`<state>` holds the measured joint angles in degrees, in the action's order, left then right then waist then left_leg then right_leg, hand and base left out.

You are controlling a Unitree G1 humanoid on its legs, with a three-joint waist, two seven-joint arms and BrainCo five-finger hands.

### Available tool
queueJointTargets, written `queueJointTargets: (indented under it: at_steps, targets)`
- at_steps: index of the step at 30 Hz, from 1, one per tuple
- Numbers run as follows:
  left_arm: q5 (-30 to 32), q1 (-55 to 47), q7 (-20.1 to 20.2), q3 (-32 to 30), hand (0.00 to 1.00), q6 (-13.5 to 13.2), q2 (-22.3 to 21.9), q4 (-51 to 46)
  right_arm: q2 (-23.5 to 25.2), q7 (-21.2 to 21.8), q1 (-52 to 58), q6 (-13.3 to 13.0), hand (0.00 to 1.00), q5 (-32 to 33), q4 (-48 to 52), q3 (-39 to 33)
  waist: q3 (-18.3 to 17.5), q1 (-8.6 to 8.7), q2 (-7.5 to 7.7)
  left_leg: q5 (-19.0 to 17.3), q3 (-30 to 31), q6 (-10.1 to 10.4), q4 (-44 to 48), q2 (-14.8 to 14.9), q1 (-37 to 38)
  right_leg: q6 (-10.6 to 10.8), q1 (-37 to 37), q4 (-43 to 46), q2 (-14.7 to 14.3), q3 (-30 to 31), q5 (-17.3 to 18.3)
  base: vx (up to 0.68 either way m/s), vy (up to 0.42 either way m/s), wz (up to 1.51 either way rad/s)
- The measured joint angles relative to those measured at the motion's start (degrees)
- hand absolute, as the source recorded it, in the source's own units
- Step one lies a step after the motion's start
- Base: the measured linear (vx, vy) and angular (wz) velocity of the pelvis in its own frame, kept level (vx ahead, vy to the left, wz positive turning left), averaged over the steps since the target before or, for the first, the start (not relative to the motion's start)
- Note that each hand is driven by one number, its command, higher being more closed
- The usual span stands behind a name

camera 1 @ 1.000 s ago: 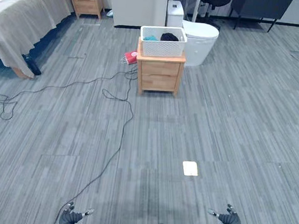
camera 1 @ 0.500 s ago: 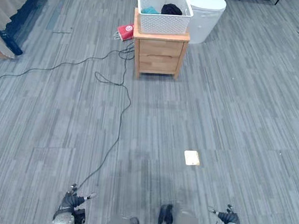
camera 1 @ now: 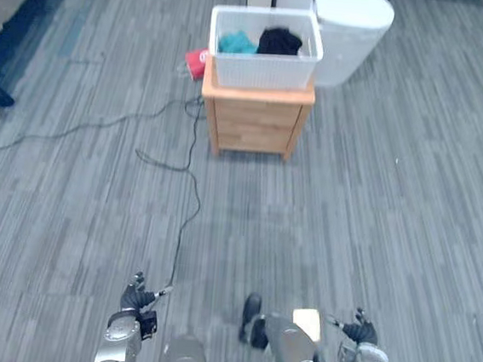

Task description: Pick up the laundry basket with both hands and put the clothes into the washing machine.

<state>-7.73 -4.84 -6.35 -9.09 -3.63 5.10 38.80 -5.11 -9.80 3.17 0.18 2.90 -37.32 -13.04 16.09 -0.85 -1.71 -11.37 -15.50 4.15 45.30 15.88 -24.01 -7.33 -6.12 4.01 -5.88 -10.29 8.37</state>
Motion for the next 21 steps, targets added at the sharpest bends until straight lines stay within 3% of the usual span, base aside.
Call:
queueJointTargets:
  at_steps: [3, 4, 5, 6, 7, 8, 9, 10, 11, 12, 13, 15, 16, 17, 18, 19, 20, 21]
  targets:
    - [0.48, -1.21, -0.06, -0.08, 0.00, 0.11, -0.67, 0.11, -0.64, -0.09, -0.32, 0.18, 0.00, -0.16, -1.33, -0.46, -0.35, -1.29, -0.07, 5.15, 0.97, 2.41, -31.17, -4.46, 0.78, 3.03, -6.05, -2.37, 0.11, 3.17, 3.81, 0.56, 0.134, -0.58]
    - [0.72, -2.14, -0.12, -0.06, 0.00, 0.18, -0.66, 0.28, -0.89, -0.08, 0.36, 0.24, 0.00, -0.18, -2.34, -0.38, -0.80, -1.65, 0.72, 5.50, 1.07, 2.01, -33.49, -4.99, 0.66, 4.35, -7.42, -2.34, 0.53, 4.25, 5.68, 0.70, 0.281, -0.85]
    - [0.75, -3.33, -0.11, -0.22, 0.00, 0.46, -0.04, 0.99, -0.38, -0.05, 1.39, 0.30, 0.00, -0.26, -2.96, -0.28, -2.93, -2.78, 2.34, 11.38, 1.36, -1.74, -31.97, -6.84, 0.96, 5.55, -8.78, -1.37, 2.83, 6.04, 8.44, 0.61, 0.259, -0.70]
    - [0.76, -4.00, -0.13, -0.28, 0.00, 0.69, -0.06, 1.47, -0.12, -0.06, 2.10, 0.22, 0.00, -0.27, -2.89, -0.31, -4.61, -3.08, 3.40, 13.31, 0.93, -3.63, -31.13, -7.86, 0.79, 7.10, -8.40, 0.57, 4.21, 6.80, 9.53, 0.67, 0.270, -0.50]
    - [0.91, -4.49, -0.19, 0.00, 0.00, 0.73, -0.35, 1.89, 0.23, -0.04, 3.03, 0.21, 0.00, -0.31, -3.04, -0.46, -5.64, -3.01, 4.22, 15.13, 0.57, -6.07, -29.49, -8.67, 1.04, 9.67, -6.80, 5.99, 5.76, 7.21, 11.03, 0.62, 0.229, -0.18]
    - [1.29, -3.81, -0.12, 0.68, 0.00, 0.75, -0.14, 3.15, 0.79, -0.10, 2.92, 0.30, 0.00, -0.46, -4.93, -0.68, -5.85, -2.72, 5.81, 12.95, 0.31, -6.95, -26.84, -10.13, 2.39, 11.99, -2.12, 20.01, 8.16, 7.21, 11.76, 0.76, 0.263, 0.07]
    - [1.35, -3.11, -0.12, 1.50, 0.00, 0.88, 0.23, 4.10, 1.22, -0.07, 2.89, 0.35, 0.00, -0.79, -6.49, -0.46, -5.80, -1.53, 6.87, 9.96, 0.63, -7.56, -26.41, -12.02, 5.14, 18.62, 4.04, 36.43, 11.08, 6.71, 7.15, 0.87, 0.294, 0.28]
    - [1.38, -2.82, -0.14, 2.19, 0.00, 0.93, 0.64, 4.41, 1.52, 0.00, 2.85, 0.37, 0.00, -0.79, -6.84, -0.10, -5.82, -0.86, 6.99, 8.57, 0.77, -7.88, -26.33, -12.72, 6.63, 20.21, 6.82, 43.64, 12.30, 6.53, 4.14, 0.82, 0.237, 0.43]
    - [1.64, -2.60, -0.27, 2.93, 0.00, 0.95, 0.93, 4.52, 2.10, -0.01, 2.89, 0.38, 0.00, -0.85, -6.90, 0.61, -5.59, -0.01, 6.73, 6.11, 1.02, -8.26, -26.37, -13.41, 10.73, 17.00, 10.94, 53.57, 14.45, 5.88, 4.89, 0.76, 0.202, 0.20]
    - [1.73, -2.52, -0.38, 3.43, 0.00, 0.94, 0.92, 4.50, 2.48, 0.04, 2.49, 0.30, 0.00, -1.28, -6.49, 1.86, -5.23, 0.12, 5.72, 4.29, 1.09, -8.04, -27.72, -13.28, 15.96, 14.20, 13.72, 56.89, 15.02, 4.54, 6.31, 0.58, 0.133, 0.07]
    - [1.75, -2.31, -0.45, 3.80, 0.00, 0.94, 0.98, 4.50, 2.50, 0.06, 2.43, 0.23, 0.00, -1.35, -6.26, 2.44, -5.09, 0.16, 5.10, 3.77, 1.29, -7.90, -28.87, -13.06, 18.14, 13.36, 14.84, 56.62, 15.02, 3.72, 6.84, 0.51, 0.092, 0.09]
    - [1.82, -0.11, -0.51, 4.07, 0.00, 0.73, 2.00, 4.55, 2.26, 0.07, 1.93, 0.09, 0.00, -1.44, -6.32, 3.04, -4.99, 0.62, 3.95, 3.60, 3.21, -7.66, -33.35, -12.74, 24.72, 11.46, 19.37, 45.95, 14.34, 0.23, 8.22, 0.47, 0.012, 0.50]
    - [1.82, 0.28, -0.51, 4.18, 0.00, 0.54, 2.14, 4.56, 2.18, 0.07, 1.67, 0.11, 0.00, -1.44, -6.49, 3.00, -4.96, 0.99, 3.89, 3.60, 3.70, -7.66, -33.96, -12.63, 25.51, 11.39, 20.26, 41.18, 13.96, -0.51, 8.14, 0.46, -0.065, 0.73]
    - [1.84, 0.61, -0.77, 4.10, 0.00, 0.48, 2.77, 4.86, 2.18, 0.01, 1.14, 0.14, 0.00, -1.41, -6.67, 2.76, -5.00, 1.80, 4.26, 3.48, 4.23, -7.11, -34.97, -12.63, 26.97, 11.30, 20.85, 30.56, 13.46, -1.48, 6.89, 0.35, -0.080, 0.58]
    - [1.87, 0.62, -0.94, 4.08, 0.00, 0.51, 3.17, 5.23, 2.15, -0.02, 1.05, 0.13, 0.00, -1.41, -6.68, 2.60, -5.14, 2.01, 4.59, 3.10, 4.26, -6.41, -35.39, -12.73, 27.78, 10.88, 21.09, 25.05, 13.04, -1.76, 5.02, 0.54, -0.149, 0.67]
    - [2.15, 0.26, -1.26, 3.96, 0.00, 0.56, 4.25, 5.98, 2.18, -0.03, 1.23, 0.13, 0.00, -1.44, -6.86, 2.41, -5.43, 2.19, 6.41, 1.13, 4.52, -3.30, -35.48, -13.77, 29.81, 9.65, 20.65, 11.99, 12.79, -1.38, -6.89, 0.36, -0.108, 0.46]
    - [2.45, 0.37, -1.28, 3.91, 0.00, 0.53, 4.25, 6.87, 1.95, 0.01, 1.18, 0.15, 0.00, -1.44, -7.19, 2.40, -5.08, 2.22, 7.60, 0.34, 4.90, -2.27, -35.44, -14.44, 30.87, 5.62, 20.34, 12.02, 12.81, -0.68, -10.53, 0.42, -0.145, 0.25]
    - [2.99, 0.47, -1.33, 3.66, 0.00, 0.94, 3.41, 8.11, 1.25, 0.00, 0.70, 0.21, 0.00, -1.53, -8.00, 2.23, -4.95, 1.60, 5.83, -0.16, 5.12, -1.42, -35.47, -12.80, 31.93, 5.94, 19.98, 13.90, 11.88, -0.56, -9.96, 0.27, -0.109, 0.04]
